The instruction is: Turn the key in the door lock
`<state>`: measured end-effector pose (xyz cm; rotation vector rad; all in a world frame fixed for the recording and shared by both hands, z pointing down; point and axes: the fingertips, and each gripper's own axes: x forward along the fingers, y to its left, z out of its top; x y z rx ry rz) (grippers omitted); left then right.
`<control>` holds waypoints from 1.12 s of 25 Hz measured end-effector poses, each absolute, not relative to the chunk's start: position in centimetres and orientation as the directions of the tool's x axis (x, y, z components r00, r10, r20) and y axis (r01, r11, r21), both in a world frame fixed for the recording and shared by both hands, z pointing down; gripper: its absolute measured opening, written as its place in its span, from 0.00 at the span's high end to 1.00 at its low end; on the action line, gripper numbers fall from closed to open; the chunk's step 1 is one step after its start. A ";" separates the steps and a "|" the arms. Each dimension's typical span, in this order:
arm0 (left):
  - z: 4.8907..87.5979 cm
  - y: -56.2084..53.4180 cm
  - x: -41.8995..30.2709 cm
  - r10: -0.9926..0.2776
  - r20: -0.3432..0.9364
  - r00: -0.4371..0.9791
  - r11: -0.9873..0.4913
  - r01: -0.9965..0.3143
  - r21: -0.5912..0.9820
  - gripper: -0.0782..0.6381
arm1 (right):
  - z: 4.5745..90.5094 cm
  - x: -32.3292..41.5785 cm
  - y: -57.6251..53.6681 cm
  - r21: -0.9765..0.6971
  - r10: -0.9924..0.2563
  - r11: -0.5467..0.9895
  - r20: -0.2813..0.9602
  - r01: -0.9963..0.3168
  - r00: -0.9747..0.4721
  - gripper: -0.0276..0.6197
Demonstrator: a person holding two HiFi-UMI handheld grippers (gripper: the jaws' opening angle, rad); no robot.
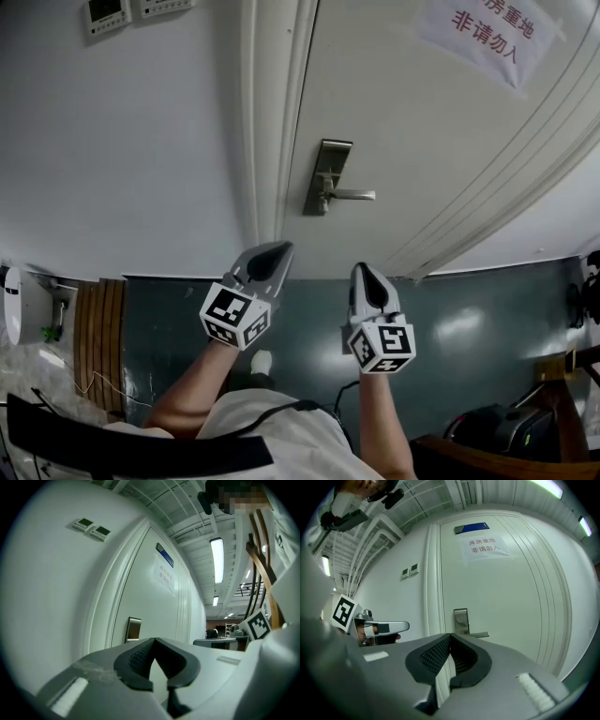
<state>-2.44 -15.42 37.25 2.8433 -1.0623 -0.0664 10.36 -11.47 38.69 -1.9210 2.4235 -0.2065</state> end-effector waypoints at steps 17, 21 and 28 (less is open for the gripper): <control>38.3 -23.7 -2.1 -0.604 -0.002 0.797 -0.791 -0.599 0.127 0.88 | 40.6 8.6 -21.2 -0.149 -0.976 0.187 0.088 -0.971 -0.201 0.94; 39.3 -24.5 -0.9 -0.612 0.013 0.791 -0.783 -0.607 0.136 0.88 | 41.2 8.8 -23.0 -0.162 -0.969 0.214 0.089 -0.963 -0.230 0.94; 40.2 -25.0 0.3 -0.652 0.023 0.758 -0.748 -0.648 0.145 0.88 | 42.2 8.9 -24.9 -0.173 -0.952 0.272 0.095 -0.947 -0.291 0.94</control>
